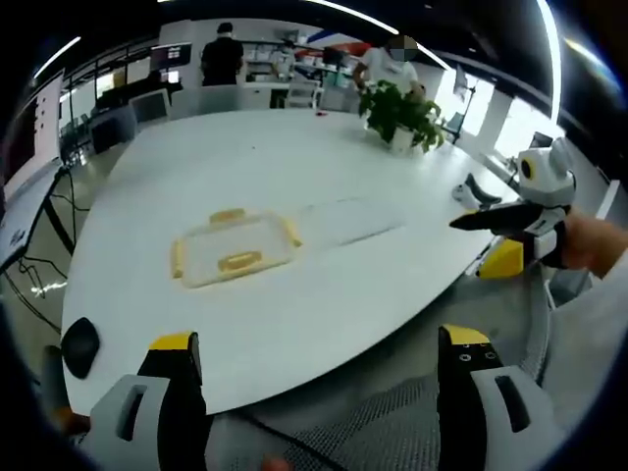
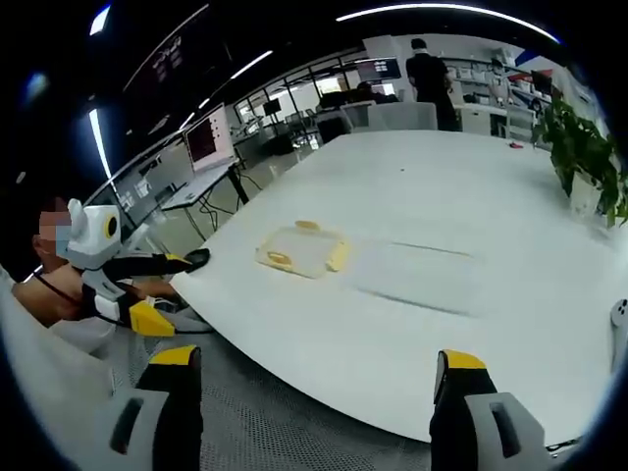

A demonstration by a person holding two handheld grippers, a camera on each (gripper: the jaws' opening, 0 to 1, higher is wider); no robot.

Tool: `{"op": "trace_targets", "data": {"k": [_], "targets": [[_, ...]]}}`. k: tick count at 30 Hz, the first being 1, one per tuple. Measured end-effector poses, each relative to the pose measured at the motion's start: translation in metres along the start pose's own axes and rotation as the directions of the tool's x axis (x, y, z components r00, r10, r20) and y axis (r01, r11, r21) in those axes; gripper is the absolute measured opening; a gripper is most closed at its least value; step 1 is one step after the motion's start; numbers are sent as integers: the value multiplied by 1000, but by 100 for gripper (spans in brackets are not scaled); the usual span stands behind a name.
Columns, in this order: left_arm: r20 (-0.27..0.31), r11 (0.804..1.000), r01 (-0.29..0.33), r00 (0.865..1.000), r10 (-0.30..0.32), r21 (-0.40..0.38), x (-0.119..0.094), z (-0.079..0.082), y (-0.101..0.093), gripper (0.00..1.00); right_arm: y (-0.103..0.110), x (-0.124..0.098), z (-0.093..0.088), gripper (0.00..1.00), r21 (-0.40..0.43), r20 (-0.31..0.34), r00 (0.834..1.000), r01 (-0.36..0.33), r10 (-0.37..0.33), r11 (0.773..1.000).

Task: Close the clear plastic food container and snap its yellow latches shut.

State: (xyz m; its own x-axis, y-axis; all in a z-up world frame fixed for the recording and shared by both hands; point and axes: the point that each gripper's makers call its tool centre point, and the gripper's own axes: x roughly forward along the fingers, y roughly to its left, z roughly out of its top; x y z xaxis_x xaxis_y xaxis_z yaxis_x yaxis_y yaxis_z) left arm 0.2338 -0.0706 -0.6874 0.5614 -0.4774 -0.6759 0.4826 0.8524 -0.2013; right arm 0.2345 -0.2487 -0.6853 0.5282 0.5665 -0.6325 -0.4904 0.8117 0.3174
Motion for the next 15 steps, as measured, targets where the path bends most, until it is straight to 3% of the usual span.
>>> {"op": "trace_targets", "data": {"k": [15], "targets": [[-2, 1000, 1, 1000, -1, 5, 0, 1, 0, 99, -1, 0, 0, 98, 3, 3, 1000, 5, -5, 1000]]}}
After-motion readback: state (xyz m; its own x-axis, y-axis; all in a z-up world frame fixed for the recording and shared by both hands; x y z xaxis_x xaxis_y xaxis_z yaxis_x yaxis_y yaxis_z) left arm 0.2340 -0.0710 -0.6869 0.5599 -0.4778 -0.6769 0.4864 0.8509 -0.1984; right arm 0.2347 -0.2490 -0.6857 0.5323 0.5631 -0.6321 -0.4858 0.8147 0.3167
